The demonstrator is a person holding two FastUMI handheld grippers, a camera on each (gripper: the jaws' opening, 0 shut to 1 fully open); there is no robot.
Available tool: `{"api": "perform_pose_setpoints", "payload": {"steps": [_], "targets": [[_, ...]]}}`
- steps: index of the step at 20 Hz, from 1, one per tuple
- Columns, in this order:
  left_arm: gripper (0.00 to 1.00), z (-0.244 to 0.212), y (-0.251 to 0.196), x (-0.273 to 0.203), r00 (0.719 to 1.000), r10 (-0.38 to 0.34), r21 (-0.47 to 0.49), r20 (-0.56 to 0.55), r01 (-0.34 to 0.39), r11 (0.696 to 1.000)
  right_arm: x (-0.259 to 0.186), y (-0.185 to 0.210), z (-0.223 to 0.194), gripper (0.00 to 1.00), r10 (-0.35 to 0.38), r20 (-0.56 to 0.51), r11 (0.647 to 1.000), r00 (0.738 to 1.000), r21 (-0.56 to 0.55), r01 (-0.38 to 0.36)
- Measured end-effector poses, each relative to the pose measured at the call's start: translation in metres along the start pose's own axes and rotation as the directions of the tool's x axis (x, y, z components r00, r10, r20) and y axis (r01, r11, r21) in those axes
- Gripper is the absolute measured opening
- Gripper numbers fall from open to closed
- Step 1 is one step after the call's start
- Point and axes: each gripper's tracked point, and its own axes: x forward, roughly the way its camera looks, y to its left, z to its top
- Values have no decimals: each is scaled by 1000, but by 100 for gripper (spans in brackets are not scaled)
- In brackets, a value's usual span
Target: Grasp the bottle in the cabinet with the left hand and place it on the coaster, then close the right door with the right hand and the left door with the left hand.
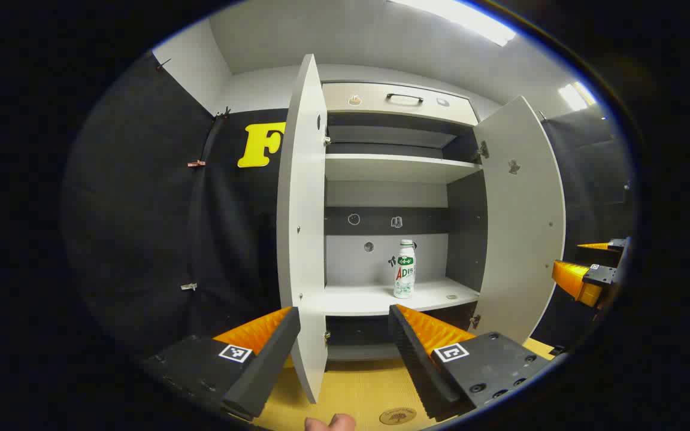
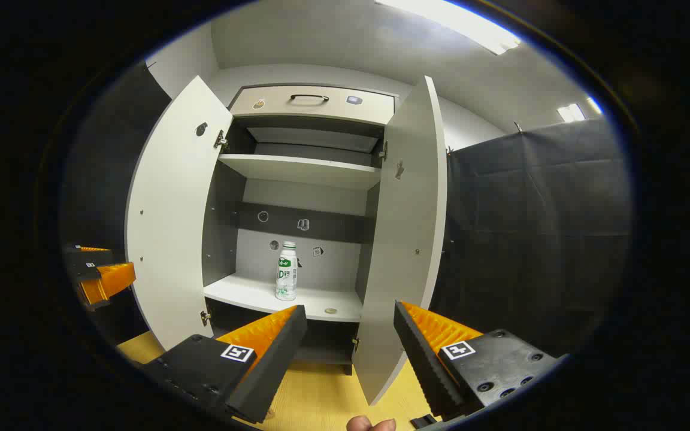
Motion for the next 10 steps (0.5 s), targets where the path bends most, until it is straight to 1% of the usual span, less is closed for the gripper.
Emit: {"api": "perform_pose_setpoints", "payload": {"steps": [4,10], "targets": [[95,4,2,-1,1000,11,18,6,-11,1000,1,-2,-1,98,-5,0,1000,1000,3,5],[95,2,-1,1,1000,15,14,0,-15,1000,2,-2,-3,98,-2,-4,1000,1000,3,2]]}}
